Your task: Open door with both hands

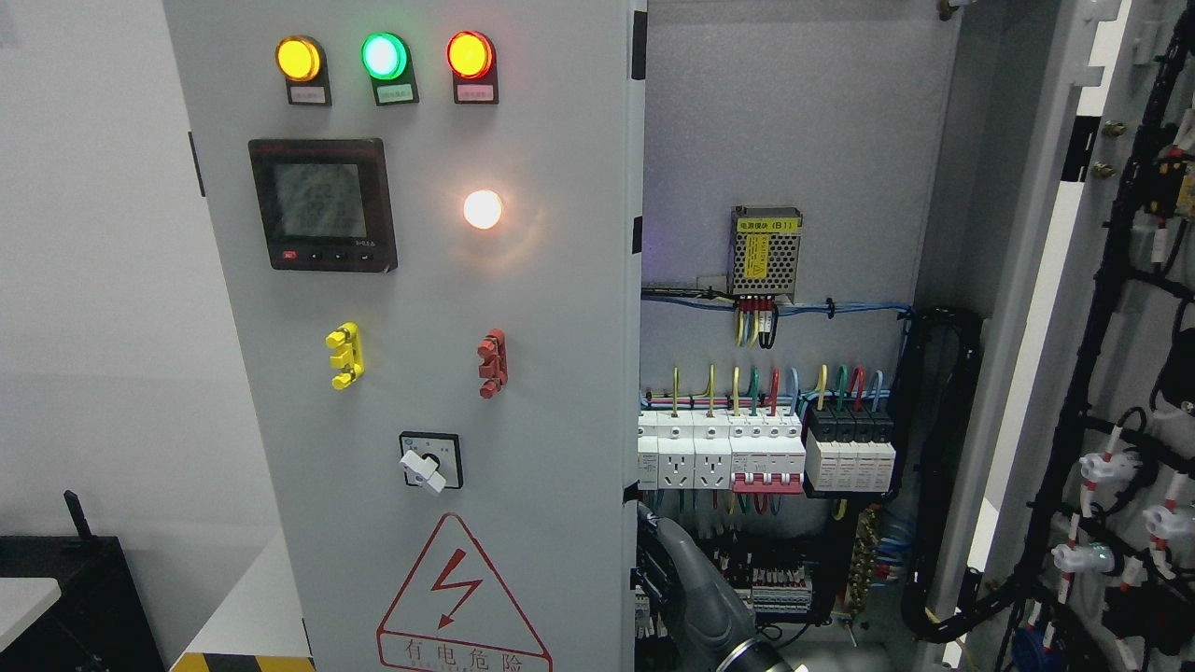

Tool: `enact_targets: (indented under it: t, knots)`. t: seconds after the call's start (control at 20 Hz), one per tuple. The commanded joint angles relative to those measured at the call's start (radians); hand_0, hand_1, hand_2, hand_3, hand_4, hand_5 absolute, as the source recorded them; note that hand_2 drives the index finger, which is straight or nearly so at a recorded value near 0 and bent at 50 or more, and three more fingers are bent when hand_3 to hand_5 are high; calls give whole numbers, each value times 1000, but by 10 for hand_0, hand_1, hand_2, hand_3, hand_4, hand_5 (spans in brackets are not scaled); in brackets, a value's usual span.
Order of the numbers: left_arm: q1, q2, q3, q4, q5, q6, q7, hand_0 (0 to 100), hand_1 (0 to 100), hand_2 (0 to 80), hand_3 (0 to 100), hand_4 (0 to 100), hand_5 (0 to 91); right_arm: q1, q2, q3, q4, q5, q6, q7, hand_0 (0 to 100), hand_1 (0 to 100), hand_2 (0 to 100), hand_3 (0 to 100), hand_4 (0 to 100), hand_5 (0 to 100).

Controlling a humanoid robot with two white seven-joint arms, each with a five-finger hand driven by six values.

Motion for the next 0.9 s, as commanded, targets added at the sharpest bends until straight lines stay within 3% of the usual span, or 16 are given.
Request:
enact_targets:
  t: [0.0, 0.5, 0.85]
  knots:
    - [23, 0, 0, 9, -1, -1, 1, 0, 0, 0, 0, 0, 0, 4, -5, 6, -7, -38, 1, 26, 383, 0, 0, 0, 0, 0]
    - [23, 0, 0, 9, 0, -1, 1, 0, 0, 0, 0, 0, 0, -4, -12, 11, -7, -40, 1, 127, 383, 0, 0, 0, 0, 0]
    - [23, -1, 0, 9, -1, -1, 1, 0, 0, 0, 0, 0, 0, -2, -12, 9, -10, -43, 1, 133, 382, 0, 0, 0, 0, 0]
